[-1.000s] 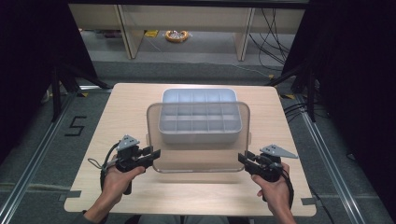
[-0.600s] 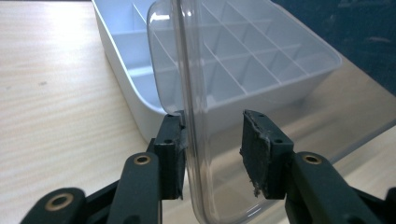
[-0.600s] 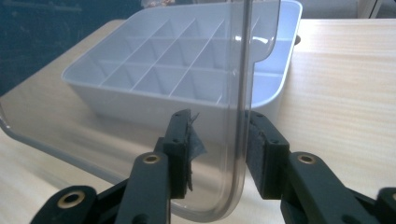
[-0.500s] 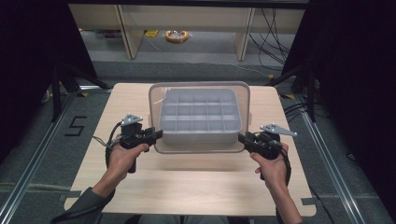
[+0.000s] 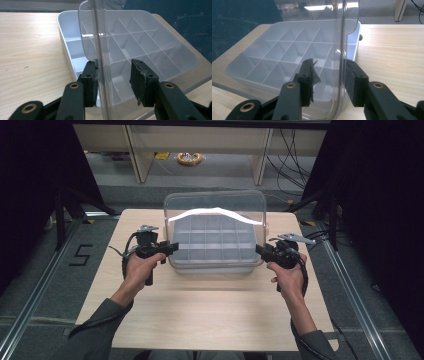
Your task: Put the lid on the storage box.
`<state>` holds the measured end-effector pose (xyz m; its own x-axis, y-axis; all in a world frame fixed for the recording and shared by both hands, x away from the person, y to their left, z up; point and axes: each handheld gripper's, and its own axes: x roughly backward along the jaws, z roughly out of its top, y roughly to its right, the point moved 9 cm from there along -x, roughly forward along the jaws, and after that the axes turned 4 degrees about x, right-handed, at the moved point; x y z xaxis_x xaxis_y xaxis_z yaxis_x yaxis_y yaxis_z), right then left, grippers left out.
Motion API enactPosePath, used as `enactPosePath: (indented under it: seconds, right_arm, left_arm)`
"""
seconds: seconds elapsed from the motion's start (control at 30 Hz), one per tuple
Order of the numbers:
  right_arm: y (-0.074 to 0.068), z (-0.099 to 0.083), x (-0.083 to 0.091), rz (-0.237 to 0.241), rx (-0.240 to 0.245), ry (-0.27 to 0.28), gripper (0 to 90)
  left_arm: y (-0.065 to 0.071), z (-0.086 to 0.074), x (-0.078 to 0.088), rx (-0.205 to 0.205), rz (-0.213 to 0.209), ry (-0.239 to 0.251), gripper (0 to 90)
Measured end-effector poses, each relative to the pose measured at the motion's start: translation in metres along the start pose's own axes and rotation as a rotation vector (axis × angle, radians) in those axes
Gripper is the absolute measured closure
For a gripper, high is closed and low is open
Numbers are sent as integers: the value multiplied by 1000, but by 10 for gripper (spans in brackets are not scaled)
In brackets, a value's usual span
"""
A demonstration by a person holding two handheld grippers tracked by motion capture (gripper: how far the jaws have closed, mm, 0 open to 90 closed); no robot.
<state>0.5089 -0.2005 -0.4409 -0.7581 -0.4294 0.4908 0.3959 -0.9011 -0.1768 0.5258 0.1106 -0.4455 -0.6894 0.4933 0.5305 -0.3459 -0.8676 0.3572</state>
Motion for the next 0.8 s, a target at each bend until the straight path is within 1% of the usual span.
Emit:
enactPosePath:
  seconds: [0.03,0.07,0.1,0.17,0.23,0.27,0.3,0.33,0.4,0.43,0.5,0.53,0.57,0.6,0.63,0.67,0.7,0.73,0.77,0.8]
  right_arm:
    - [0,0,0,0,0,0,628]
    - [3,3,-5,-10,-6,-2,628]
    - [4,3,-6,-7,-11,-5,628]
    - [6,4,-9,-13,-7,-8,628]
    - [9,5,-15,-9,-11,-9,628]
    - [9,5,-15,-9,-11,-9,628]
    - [7,4,-19,-12,-49,-21,628]
    - [10,4,-21,-9,-26,-19,628]
    - [11,3,-25,-8,-25,-19,628]
    - [10,2,-26,-8,-47,-24,628]
    - [11,1,-28,-6,-41,-32,628]
    - [10,1,-30,-4,-56,-30,627]
    - [8,0,-31,-7,-89,-38,626]
    - [12,0,-33,-3,-50,-37,625]
    - [13,-1,-36,-2,-61,-33,624]
    - [11,-3,-36,-8,-104,-51,623]
    - [14,-2,-38,-1,-67,-37,620]
    - [14,-3,-38,1,-74,-45,618]
    - [12,-4,-40,-1,-115,-55,615]
    - [11,-6,-41,-10,-138,-67,613]
  left_arm:
    - [0,0,0,0,0,0,578]
    - [-3,3,-5,-3,6,-13,577]
    - [-3,3,-5,-3,6,-13,576]
    - [-5,7,-10,5,8,-11,575]
    - [-7,10,-15,19,14,-12,569]
    - [-7,10,-15,19,14,-12,567]
    - [-10,12,-17,21,23,-19,566]
    - [-11,12,-18,21,26,-20,565]
    - [-13,13,-20,22,31,-25,564]
    - [-15,13,-21,23,33,-29,564]
    - [-16,13,-22,28,34,-28,563]
    - [-17,13,-23,29,38,-35,561]
    - [-17,13,-24,37,37,-38,560]
    - [-18,14,-26,39,34,-39,559]
    - [-19,14,-28,53,33,-42,557]
    - [-19,14,-28,53,33,-42,557]
    - [-20,13,-30,55,32,-45,556]
    - [-21,13,-31,59,34,-51,554]
    - [-22,13,-33,64,35,-51,551]
    - [-23,12,-34,66,38,-54,547]
